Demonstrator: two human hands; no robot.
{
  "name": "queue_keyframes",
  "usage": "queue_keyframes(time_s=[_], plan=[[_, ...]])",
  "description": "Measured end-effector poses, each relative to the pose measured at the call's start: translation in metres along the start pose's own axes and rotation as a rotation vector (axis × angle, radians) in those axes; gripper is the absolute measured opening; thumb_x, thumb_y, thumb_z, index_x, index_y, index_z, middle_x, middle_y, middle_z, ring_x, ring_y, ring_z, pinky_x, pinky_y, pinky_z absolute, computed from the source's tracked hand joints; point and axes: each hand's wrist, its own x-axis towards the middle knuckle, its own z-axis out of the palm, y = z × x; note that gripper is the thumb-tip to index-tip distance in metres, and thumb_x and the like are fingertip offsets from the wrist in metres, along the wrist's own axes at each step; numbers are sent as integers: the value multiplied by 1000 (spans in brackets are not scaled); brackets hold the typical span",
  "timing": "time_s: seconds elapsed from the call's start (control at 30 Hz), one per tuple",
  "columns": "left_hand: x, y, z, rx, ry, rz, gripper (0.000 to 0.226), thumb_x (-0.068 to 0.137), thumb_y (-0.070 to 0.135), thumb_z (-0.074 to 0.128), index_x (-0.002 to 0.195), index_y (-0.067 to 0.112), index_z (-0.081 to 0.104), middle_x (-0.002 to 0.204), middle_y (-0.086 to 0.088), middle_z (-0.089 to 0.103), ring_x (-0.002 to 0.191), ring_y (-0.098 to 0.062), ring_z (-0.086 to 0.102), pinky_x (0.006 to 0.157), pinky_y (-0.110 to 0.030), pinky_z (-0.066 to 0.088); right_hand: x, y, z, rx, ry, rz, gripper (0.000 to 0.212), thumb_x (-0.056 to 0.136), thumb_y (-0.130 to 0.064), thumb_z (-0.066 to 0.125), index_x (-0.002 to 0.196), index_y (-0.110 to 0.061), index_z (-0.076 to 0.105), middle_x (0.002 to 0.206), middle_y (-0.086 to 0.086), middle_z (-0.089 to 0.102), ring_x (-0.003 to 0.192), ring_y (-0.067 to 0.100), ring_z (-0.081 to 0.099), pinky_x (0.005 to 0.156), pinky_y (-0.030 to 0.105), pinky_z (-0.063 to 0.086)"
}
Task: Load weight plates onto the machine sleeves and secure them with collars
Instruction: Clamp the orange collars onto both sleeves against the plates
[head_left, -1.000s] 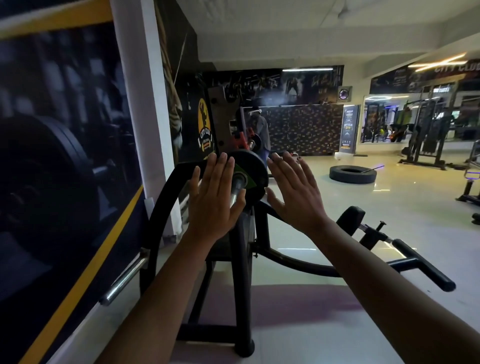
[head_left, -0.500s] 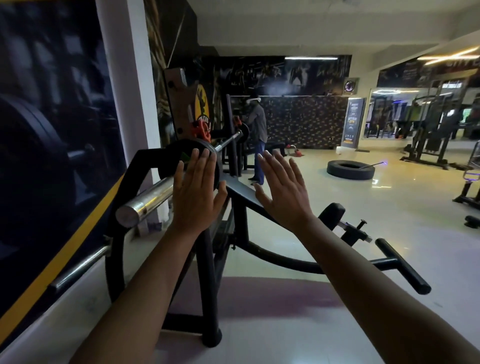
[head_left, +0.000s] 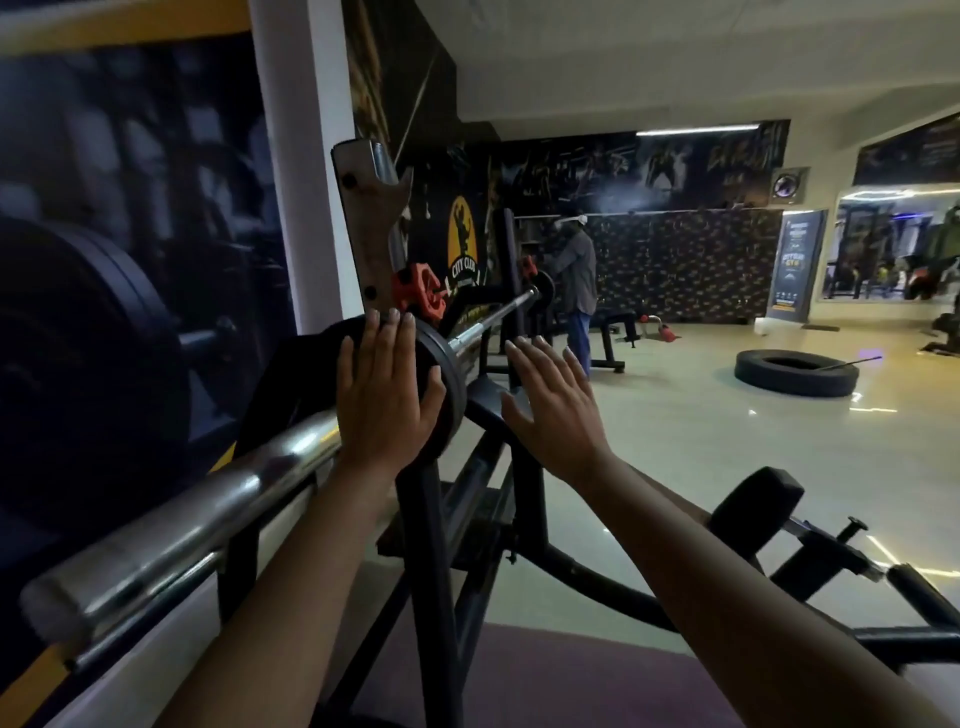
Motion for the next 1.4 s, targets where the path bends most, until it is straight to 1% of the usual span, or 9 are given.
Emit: queue_keyframes(time_s=[0.23,0.37,0.53,0.67,0.8,0.9,1.0,1.17,1.4], plan=[[73,-23,53,83,-34,-103,67,89,49,29,139,5,31,146,-16,35,139,-28,20,111,-44,11,102,28,91,247,18,59,47,91,-34,51,132,-11,44,136,12,49,132,26,36,110,38,21],[82,-32,72,132,-80,-157,68,86,49,33,137,4,35,145,-17,36,139,-28,21,111,-44,15,150,28,131,409,-49,120,45,88,-32,57,126,-10,49,122,14,56,114,28,50,95,38,40],[80,-36,85,111,-133,-198,61,84,44,32,130,6,47,138,-14,47,135,-27,30,109,-42,20,186,26,161,494,-127,232,38,84,-34,61,112,-9,57,110,17,61,100,33,55,82,43,47],[79,-37,86,100,-122,-191,57,84,41,34,123,5,55,133,-14,53,132,-28,36,109,-42,22,199,31,170,531,-242,266,23,85,-26,59,95,-7,61,101,16,63,93,34,57,80,46,48],[79,-36,83,97,-144,-181,56,84,41,34,122,6,56,131,-14,54,131,-28,38,109,-41,22,202,35,162,613,-190,270,14,83,-14,56,84,-2,64,89,17,64,83,33,58,75,47,50],[81,-36,80,69,-164,-185,54,86,41,38,123,6,55,131,-14,54,130,-28,39,108,-41,24,200,41,151,591,-106,206,11,83,-4,54,78,0,63,81,8,57,74,27,56,65,34,45],[90,-35,75,-27,-150,-201,49,88,36,43,122,3,54,128,-17,56,125,-30,44,105,-38,30,202,46,135,584,-59,162,14,83,-2,53,86,-1,66,84,1,52,71,15,52,67,28,44],[112,-28,59,-347,-91,-348,35,88,32,49,107,4,60,110,-16,64,103,-30,56,81,-28,35,213,35,118,454,-86,109,17,87,-8,51,94,-2,65,88,3,49,81,20,49,72,29,39],[116,-42,46,-455,-92,-384,36,89,32,48,112,5,59,113,-16,63,104,-30,57,82,-29,39,220,23,82,402,28,101,21,83,-1,55,100,0,66,98,14,59,83,22,53,73,18,36]])
